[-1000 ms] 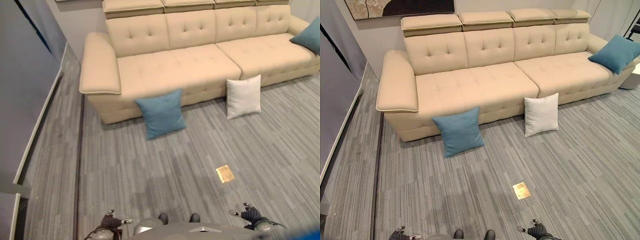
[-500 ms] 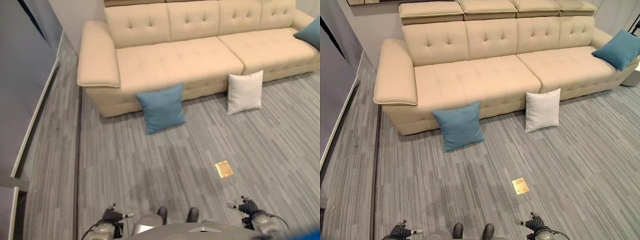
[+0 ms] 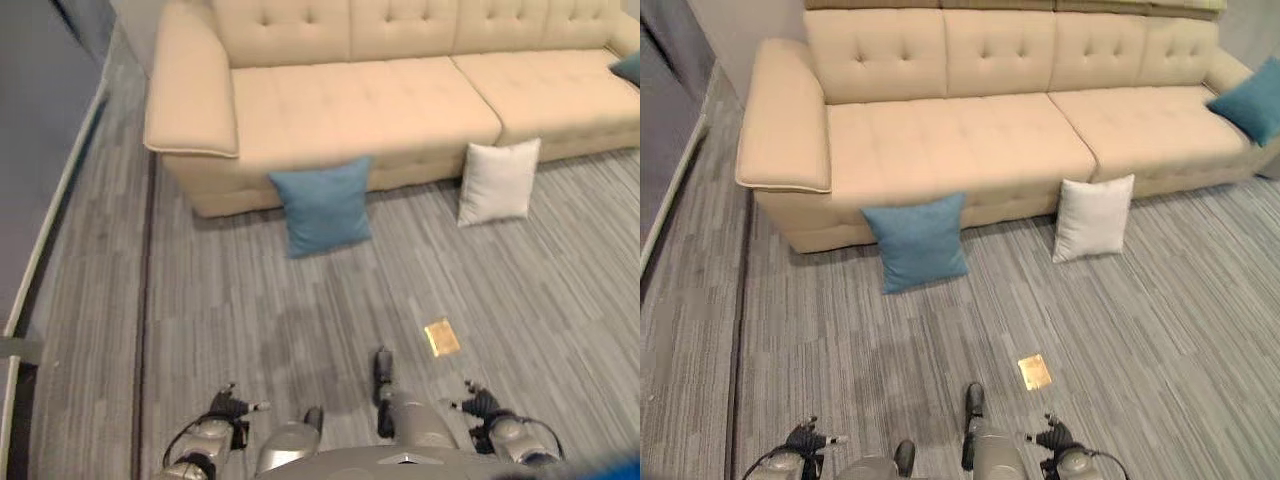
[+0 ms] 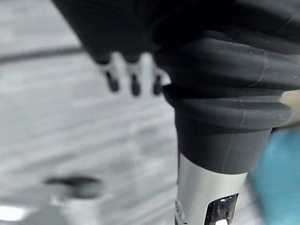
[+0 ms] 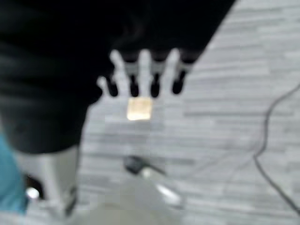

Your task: Pick up all the scattered cushions and arrange them neatly on the sofa.

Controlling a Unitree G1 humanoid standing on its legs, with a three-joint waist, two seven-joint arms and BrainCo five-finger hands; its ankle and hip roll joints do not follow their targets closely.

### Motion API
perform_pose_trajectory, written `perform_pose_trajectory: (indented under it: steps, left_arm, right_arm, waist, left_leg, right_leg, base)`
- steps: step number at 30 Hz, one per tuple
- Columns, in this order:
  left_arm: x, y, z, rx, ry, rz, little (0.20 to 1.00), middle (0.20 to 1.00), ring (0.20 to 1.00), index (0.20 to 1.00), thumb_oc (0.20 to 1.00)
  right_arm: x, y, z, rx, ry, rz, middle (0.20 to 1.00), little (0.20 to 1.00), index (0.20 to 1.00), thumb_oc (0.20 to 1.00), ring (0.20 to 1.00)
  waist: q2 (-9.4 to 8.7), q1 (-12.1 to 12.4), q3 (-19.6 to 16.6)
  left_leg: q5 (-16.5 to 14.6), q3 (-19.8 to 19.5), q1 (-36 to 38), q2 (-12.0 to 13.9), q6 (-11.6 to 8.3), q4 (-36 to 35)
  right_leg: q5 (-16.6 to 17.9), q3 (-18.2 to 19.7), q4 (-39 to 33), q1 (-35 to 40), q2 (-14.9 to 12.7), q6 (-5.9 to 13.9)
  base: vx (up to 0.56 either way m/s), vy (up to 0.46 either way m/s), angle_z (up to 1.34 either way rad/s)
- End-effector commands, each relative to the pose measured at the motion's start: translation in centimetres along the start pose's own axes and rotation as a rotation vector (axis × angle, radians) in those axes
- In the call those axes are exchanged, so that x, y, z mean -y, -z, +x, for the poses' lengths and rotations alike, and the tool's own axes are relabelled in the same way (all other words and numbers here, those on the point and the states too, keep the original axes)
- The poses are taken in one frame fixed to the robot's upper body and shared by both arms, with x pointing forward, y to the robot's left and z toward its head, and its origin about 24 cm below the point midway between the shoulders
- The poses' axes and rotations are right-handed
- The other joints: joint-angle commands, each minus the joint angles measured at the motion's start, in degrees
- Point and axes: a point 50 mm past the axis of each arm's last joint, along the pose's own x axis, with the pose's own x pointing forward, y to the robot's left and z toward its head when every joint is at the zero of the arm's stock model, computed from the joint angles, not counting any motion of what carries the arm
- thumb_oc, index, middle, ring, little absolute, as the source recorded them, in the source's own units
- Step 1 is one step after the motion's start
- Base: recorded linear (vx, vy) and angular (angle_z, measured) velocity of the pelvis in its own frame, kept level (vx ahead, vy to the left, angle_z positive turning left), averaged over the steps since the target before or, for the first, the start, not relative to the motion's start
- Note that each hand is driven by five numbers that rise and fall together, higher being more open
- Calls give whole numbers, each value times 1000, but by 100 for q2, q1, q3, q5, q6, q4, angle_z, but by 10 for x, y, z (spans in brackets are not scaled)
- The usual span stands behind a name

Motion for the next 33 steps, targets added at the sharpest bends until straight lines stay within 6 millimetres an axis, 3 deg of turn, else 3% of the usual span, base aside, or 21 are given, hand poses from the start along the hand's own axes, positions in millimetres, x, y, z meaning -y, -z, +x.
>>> perform_pose_trajectory:
  steps: [1, 2, 3, 5, 7, 8, 10, 12, 13, 15, 18, 20, 21, 22, 23, 25, 27, 29, 30, 33]
  left_arm:
    - [5, -23, 2, 83, 24, 1, 1000, 1000, 1000, 1000, 1000]
    - [5, -24, 2, 83, 24, 1, 1000, 1000, 1000, 1000, 1000]
    - [7, -32, 3, 105, 36, 5, 1000, 1000, 1000, 1000, 1000]
    - [8, -37, 4, 112, 38, 25, 1000, 1000, 1000, 1000, 1000]
    - [9, -39, 4, 119, 41, 35, 1000, 1000, 1000, 1000, 1000]
    - [9, -40, 4, 123, 44, 43, 1000, 1000, 1000, 1000, 1000]
    - [7, -35, 4, 105, 39, 43, 1000, 1000, 1000, 1000, 1000]
    - [7, -31, 3, 94, 38, 45, 1000, 1000, 1000, 1000, 1000]
    - [4, -22, 3, 61, 29, 53, 1000, 1000, 1000, 1000, 1000]
    - [1, -14, 3, 37, 16, 28, 1000, 1000, 1000, 1000, 1000]
    - [-1, -7, 2, 13, 13, 21, 1000, 1000, 1000, 1000, 1000]
    - [-5, -7, 2, 13, 8, 34, 1000, 1000, 1000, 1000, 1000]
    - [-6, -7, 2, 13, 8, 34, 1000, 1000, 1000, 1000, 1000]
    - [-9, -12, 3, 24, -6, 30, 1000, 1000, 1000, 1000, 1000]
    - [-10, -15, 4, 33, -10, 39, 1000, 1000, 1000, 1000, 1000]
    - [-12, -16, 4, 36, -18, 30, 1000, 1000, 1000, 1000, 1000]
    - [-12, -15, 4, 35, -17, 32, 1000, 1000, 1000, 1000, 1000]
    - [-13, -12, 4, 25, -21, 32, 1000, 1000, 1000, 1000, 1000]
    - [-12, -12, 4, 25, -20, 32, 1000, 1000, 1000, 1000, 1000]
    - [-12, -7, 3, 8, -22, 27, 1000, 1000, 1000, 1000, 1000]
  right_arm:
    - [31, -29, 4, 100, 87, 13, 1000, 1000, 1000, 1000, 1000]
    - [31, -29, 4, 100, 87, 13, 1000, 1000, 1000, 1000, 1000]
    - [34, -30, 4, 104, 101, 37, 1000, 1000, 1000, 1000, 1000]
    - [34, -29, 4, 96, 105, 60, 1000, 1000, 1000, 1000, 1000]
    - [34, -28, 4, 95, 103, 68, 1000, 1000, 1000, 1000, 1000]
    - [33, -28, 4, 93, 101, 74, 1000, 1000, 1000, 1000, 1000]
    - [31, -25, 4, 85, 98, 80, 1000, 1000, 1000, 1000, 1000]
    - [31, -24, 4, 82, 96, 79, 1000, 1000, 1000, 1000, 1000]
    - [29, -24, 4, 79, 89, 72, 1000, 1000, 1000, 1000, 1000]
    - [24, -27, 5, 87, 75, 54, 1000, 1000, 1000, 1000, 1000]
    - [21, -31, 5, 99, 67, 43, 1000, 1000, 1000, 1000, 1000]
    - [18, -43, 6, 136, 57, 30, 1000, 1000, 1000, 1000, 1000]
    - [18, -43, 6, 136, 57, 30, 1000, 1000, 1000, 1000, 1000]
    - [18, -56, 7, 175, 55, 8, 1000, 1000, 1000, 1000, 1000]
    - [17, -60, 6, 190, 55, -2, 1000, 1000, 1000, 1000, 1000]
    - [19, -65, 6, 209, 57, -5, 1000, 1000, 1000, 1000, 1000]
    - [20, -70, 6, 225, 56, -12, 1000, 1000, 1000, 1000, 1000]
    - [20, -75, 6, 245, 54, -20, 1000, 1000, 1000, 1000, 1000]
    - [20, -75, 6, 245, 54, -21, 1000, 1000, 1000, 1000, 1000]
    - [21, -78, 6, 253, 55, -30, 1000, 1000, 1000, 1000, 1000]
  waist:
    - [80, 68, 146]
    - [86, 62, 142]
    - [-38, 140, 317]
    - [-97, 185, 386]
    - [-118, 201, 401]
    - [-172, 235, 365]
    - [-142, 246, 272]
    - [-140, 291, 257]
    - [-128, 388, 223]
    - [-173, 404, 124]
    - [-202, 434, 55]
    - [-176, 411, 122]
    - [-179, 417, 121]
    - [-81, 365, 233]
    - [-23, 358, 259]
    - [30, 320, 251]
    - [29, 252, 257]
    - [0, 230, 271]
    - [11, 230, 283]
    - [12, 112, 285]
  left_leg:
    - [1119, -4, -626, 196, -847, 1713]
    - [1098, -11, -650, 199, -848, 1753]
    - [1219, 332, -1207, 226, -807, 2570]
    - [1115, 683, -1573, 299, -698, 2555]
    - [987, 854, -1726, 307, -643, 2337]
    - [720, 1052, -1867, 252, -532, 1732]
    - [928, 1269, -2071, 302, -513, 914]
    - [1095, 1266, -2121, 291, -525, 678]
    - [1400, 1237, -2298, 310, -592, 464]
    - [1258, 1140, -2087, 213, -499, 360]
    - [1109, 1120, -1957, 120, -401, 386]
    - [922, 1121, -1713, 67, -208, 425]
    - [920, 1129, -1716, 65, -206, 427]
    - [857, 1166, -1550, 108, -108, 403]
    - [822, 1160, -1462, 138, -90, 356]
    - [744, 1136, -1223, 128, -73, 233]
    - [685, 1049, -1001, 79, -98, 119]
    - [524, 1047, -781, 34, -149, 107]
    - [516, 1044, -762, 44, -152, 106]
    - [396, 943, -556, 19, -187, 88]
  right_leg:
    - [-22, -325, -123, 399, -6, 156]
    - [-22, -333, -123, 395, -1, 156]
    - [-147, -445, -193, 651, -33, 9]
    - [-264, -543, -277, 840, -52, -43]
    - [-319, -597, -349, 940, -61, -29]
    - [-440, -680, -436, 1096, -77, 20]
    - [-560, -771, -517, 1248, -31, 51]
    - [-623, -753, -533, 1359, -11, 62]
    - [-735, -693, -534, 1535, 30, 92]
    - [-763, -682, -455, 1573, -44, 171]
    - [-756, -614, -105, 1502, -165, 302]
    - [-346, -456, 1085, 1003, -316, 472]
    - [-354, -448, 1102, 990, -320, 475]
    - [-31, -521, 1772, 642, -447, 554]
    - [0, -565, 1938, 489, -487, 539]
    - [-21, -743, 1743, 305, -598, 483]
    - [-99, -697, 1212, 242, -466, 447]
    - [81, -951, 238, 135, -587, 517]
    - [84, -957, 223, 161, -576, 515]
    - [291, -609, -169, 36, -492, 599]
  base:
    - [189, -143, 44]
    - [175, -222, 83]
    - [125, -166, 77]
    - [186, -154, 49]
    - [188, -37, 42]
    - [269, 15, 48]
    - [329, 65, 31]
    - [248, 92, 36]
    - [299, 160, 13]
    - [318, 200, -28]
    - [209, 195, -44]
    - [142, 218, -6]
    - [103, 210, 6]
    - [120, 193, 3]
    - [187, 240, -1]
    - [206, 111, -11]
    - [240, 15, -8]
    - [263, -43, 11]
    - [236, -40, -5]
    - [216, -23, -6]
